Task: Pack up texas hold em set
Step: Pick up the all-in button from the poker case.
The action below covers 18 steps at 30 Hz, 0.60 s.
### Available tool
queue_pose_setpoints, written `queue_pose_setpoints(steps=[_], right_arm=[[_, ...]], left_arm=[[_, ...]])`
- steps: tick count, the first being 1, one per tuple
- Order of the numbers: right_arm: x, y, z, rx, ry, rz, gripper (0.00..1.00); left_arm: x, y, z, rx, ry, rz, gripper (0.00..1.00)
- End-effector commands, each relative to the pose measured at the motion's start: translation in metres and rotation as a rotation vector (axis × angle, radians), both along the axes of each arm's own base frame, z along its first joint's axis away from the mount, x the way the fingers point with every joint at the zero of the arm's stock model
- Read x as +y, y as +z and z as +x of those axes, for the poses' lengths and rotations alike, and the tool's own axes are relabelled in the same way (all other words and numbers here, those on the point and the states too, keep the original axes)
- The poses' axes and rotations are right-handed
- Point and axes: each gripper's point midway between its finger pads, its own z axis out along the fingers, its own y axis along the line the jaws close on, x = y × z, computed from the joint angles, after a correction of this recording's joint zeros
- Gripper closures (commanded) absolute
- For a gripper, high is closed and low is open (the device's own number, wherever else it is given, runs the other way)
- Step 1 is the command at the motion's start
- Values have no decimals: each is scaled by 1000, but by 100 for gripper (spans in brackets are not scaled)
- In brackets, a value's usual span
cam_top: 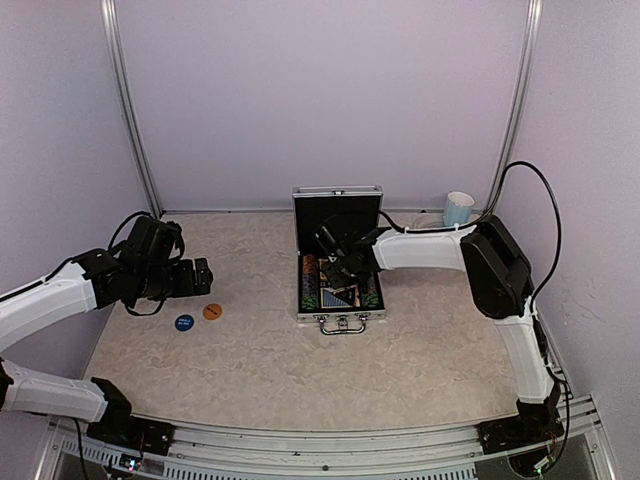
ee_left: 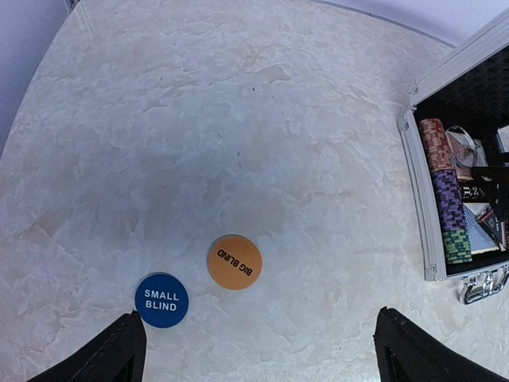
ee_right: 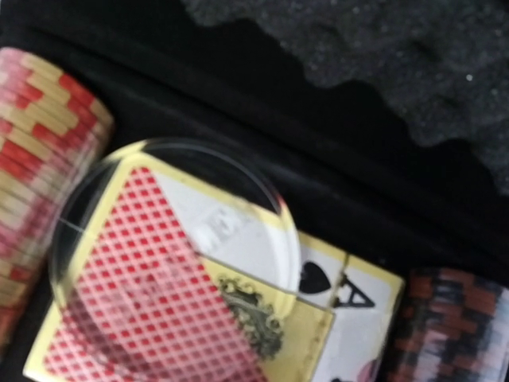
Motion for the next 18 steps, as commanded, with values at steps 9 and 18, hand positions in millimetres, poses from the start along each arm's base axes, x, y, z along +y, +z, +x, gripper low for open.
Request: queue_pose_setpoints(steps=[9, 18], right_arm=[[0, 35, -11, 2, 24, 50, 42], [-4, 52, -57, 86, 102, 70, 14]], left_arm=[[1, 1, 2, -14, -1, -3, 1], [2, -2, 3, -5, 2, 5, 1]])
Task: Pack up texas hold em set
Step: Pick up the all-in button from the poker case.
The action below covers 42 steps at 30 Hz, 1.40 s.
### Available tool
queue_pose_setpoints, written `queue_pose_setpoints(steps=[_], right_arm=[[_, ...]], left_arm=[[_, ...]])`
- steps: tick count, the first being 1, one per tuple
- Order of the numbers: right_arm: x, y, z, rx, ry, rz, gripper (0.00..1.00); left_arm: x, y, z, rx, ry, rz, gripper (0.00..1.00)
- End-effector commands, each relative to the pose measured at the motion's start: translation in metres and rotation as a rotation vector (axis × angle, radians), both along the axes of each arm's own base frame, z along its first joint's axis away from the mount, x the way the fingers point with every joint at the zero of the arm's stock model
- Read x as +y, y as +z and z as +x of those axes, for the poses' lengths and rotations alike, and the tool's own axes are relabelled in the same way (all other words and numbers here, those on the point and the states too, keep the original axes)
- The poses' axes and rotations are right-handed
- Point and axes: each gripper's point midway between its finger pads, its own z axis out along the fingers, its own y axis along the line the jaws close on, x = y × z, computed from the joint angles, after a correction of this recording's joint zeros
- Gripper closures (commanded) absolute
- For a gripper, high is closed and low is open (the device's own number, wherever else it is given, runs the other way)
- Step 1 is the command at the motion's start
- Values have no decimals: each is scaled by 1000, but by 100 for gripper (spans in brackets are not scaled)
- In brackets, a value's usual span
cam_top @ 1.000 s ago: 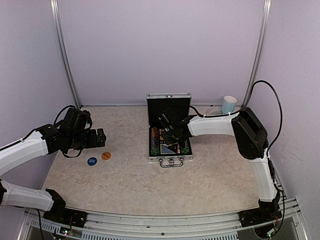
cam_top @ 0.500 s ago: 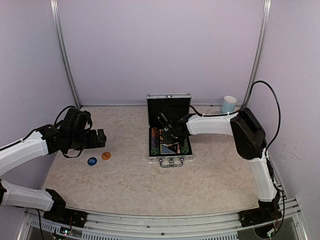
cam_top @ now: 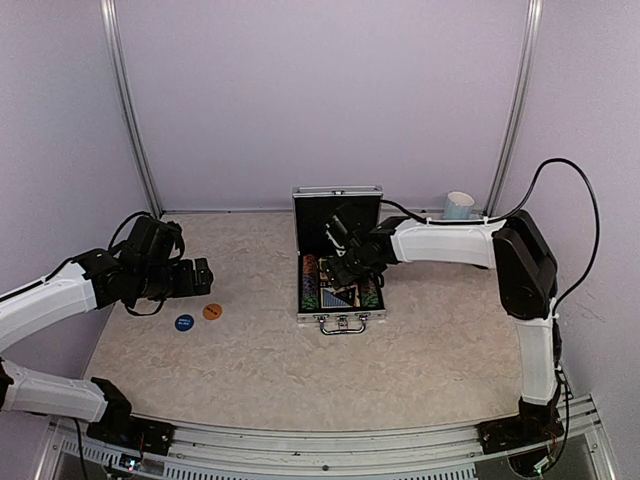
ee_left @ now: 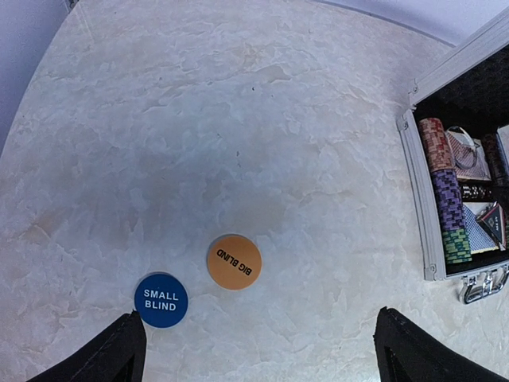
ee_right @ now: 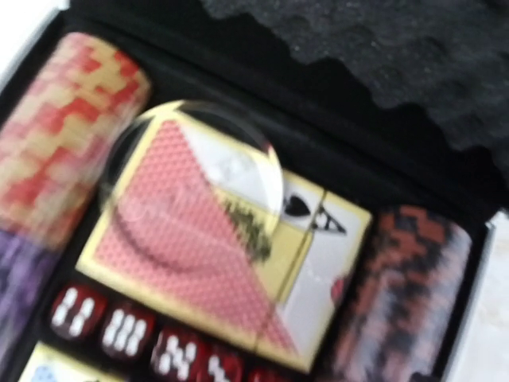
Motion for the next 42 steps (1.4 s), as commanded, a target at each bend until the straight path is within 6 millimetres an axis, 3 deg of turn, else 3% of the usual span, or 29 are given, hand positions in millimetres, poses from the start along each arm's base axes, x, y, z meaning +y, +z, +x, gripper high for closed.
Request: queue_pose_setpoints(steps=[1, 7, 13, 23, 35, 42], right_arm=[[0, 20, -32, 45, 57, 30, 13], [-5, 8, -58, 114, 74, 28, 1], [-8, -2, -70, 155, 78, 33, 1], [-2, -25, -67, 209, 69, 2, 1], [21, -27, -52, 223, 45, 57, 2], [14, -40, -48, 240, -30, 29, 5]], left_arm=[[2, -2, 3, -6, 5, 8, 1], [3, 0, 3, -14, 7, 5, 1], [1, -2, 3, -7, 1, 3, 1], [3, 1, 2, -17, 6, 2, 1], [2, 0, 2, -12, 1, -2, 1], [1, 3, 1, -21, -4, -12, 1]])
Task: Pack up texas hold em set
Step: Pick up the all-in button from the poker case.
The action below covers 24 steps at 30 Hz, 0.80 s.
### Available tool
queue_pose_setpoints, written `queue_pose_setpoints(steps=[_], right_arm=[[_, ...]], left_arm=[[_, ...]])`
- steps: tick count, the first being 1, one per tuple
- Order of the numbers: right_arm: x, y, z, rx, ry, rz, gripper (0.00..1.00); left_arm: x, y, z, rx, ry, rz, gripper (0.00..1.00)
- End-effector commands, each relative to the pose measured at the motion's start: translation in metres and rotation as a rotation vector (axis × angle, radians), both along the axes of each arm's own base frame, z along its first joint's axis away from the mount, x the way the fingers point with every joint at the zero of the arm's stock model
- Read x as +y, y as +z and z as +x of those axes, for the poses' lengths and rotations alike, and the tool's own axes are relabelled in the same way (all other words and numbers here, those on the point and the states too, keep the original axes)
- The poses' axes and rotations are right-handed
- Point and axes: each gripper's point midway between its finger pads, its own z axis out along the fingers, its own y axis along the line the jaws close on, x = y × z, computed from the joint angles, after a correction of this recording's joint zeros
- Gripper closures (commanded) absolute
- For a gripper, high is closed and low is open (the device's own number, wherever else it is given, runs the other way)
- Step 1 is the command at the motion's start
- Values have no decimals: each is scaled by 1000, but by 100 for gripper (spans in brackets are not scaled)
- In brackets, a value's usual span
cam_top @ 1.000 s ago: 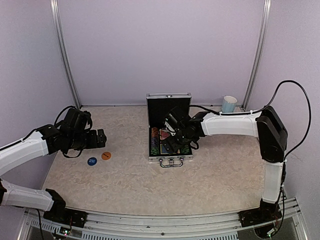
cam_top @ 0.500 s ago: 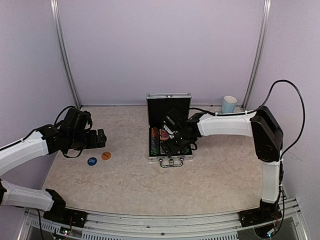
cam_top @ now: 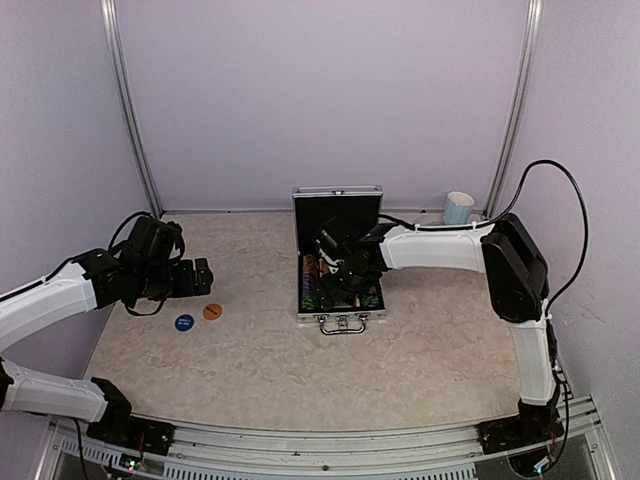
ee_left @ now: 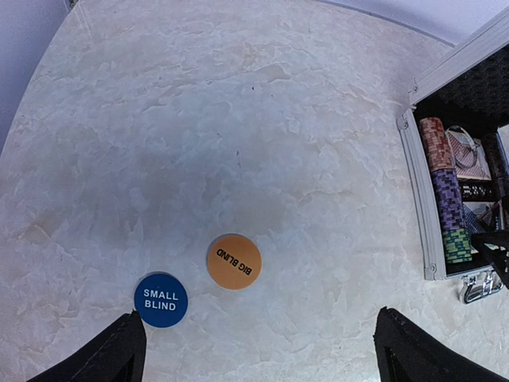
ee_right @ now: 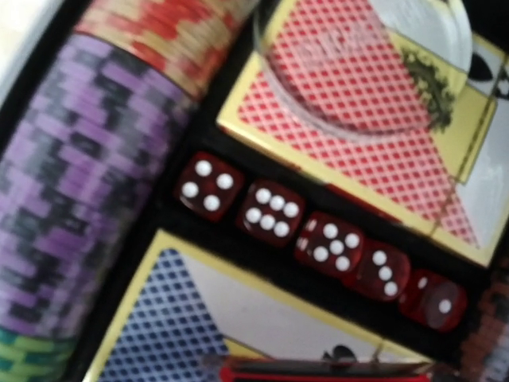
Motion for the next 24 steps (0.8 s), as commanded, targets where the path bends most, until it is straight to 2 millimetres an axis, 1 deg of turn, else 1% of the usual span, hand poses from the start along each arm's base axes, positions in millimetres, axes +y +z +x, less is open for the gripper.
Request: queue_pose_setpoints(steps=[1, 4, 14, 18, 24], right_arm=[[-7, -11, 1, 27, -69, -30, 5], [-9, -12, 1, 29, -97, -27, 6], [-21, -2, 3, -3, -179, -26, 5], [-17, 3, 1, -1, -173, 9, 5], [-16, -4, -5, 38, -188, 5, 5]], left_arm=[[1, 4, 1, -24, -5, -13, 1], [0, 4, 1, -23, -8, -16, 1], [-1, 4, 1, -22, -14, -20, 1], [-1, 4, 1, -24, -14, -21, 1], [-1, 3, 1, -18, -13, -19, 1]])
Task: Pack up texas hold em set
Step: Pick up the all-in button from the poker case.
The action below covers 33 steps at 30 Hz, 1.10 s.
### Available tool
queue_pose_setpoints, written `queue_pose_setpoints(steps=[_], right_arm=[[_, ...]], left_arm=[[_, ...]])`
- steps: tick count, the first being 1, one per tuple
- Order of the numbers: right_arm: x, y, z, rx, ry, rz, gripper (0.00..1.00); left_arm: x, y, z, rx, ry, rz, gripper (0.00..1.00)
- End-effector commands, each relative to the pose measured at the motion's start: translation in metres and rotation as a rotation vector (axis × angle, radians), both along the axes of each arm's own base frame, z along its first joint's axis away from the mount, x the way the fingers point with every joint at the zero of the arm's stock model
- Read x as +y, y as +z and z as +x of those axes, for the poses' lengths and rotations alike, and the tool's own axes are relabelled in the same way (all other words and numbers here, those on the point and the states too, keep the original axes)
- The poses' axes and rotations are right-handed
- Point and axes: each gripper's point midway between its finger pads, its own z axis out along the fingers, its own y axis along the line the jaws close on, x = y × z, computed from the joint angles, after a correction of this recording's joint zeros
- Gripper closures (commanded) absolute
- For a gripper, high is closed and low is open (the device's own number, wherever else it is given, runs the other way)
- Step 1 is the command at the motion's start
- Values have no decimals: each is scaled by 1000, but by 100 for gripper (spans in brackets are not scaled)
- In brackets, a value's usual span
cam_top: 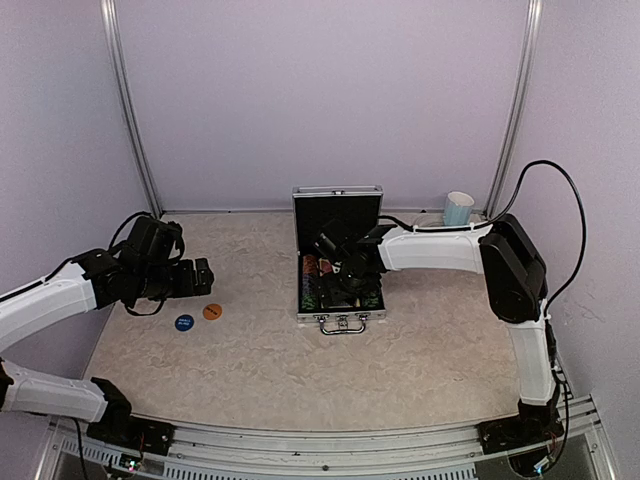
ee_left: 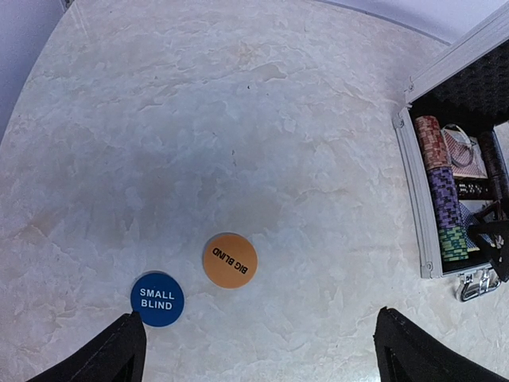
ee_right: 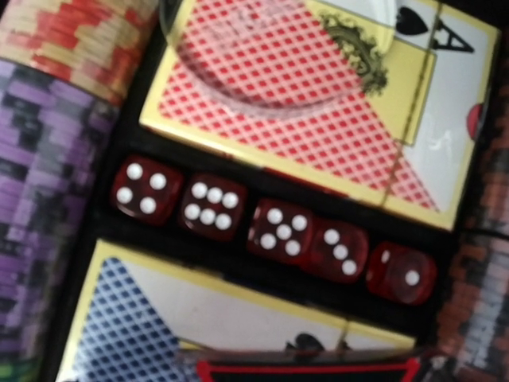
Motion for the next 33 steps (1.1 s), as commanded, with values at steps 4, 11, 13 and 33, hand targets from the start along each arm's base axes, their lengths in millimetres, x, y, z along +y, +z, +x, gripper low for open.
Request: queue_pose_setpoints(steps=[4, 11, 13, 33], right_arm=[[0, -8, -17, 76, -53, 13, 6], [15, -1, -19, 92, -46, 29, 6], [21, 2, -19, 94, -30, 41, 6], [57, 41, 4, 41, 55, 89, 7]], left_arm=[[0, 2, 1, -16, -10, -16, 1], [3, 0, 6, -19, 7, -15, 1], [3, -4, 7, -4, 7, -10, 1], [4, 1, 9, -22, 14, -13, 1]])
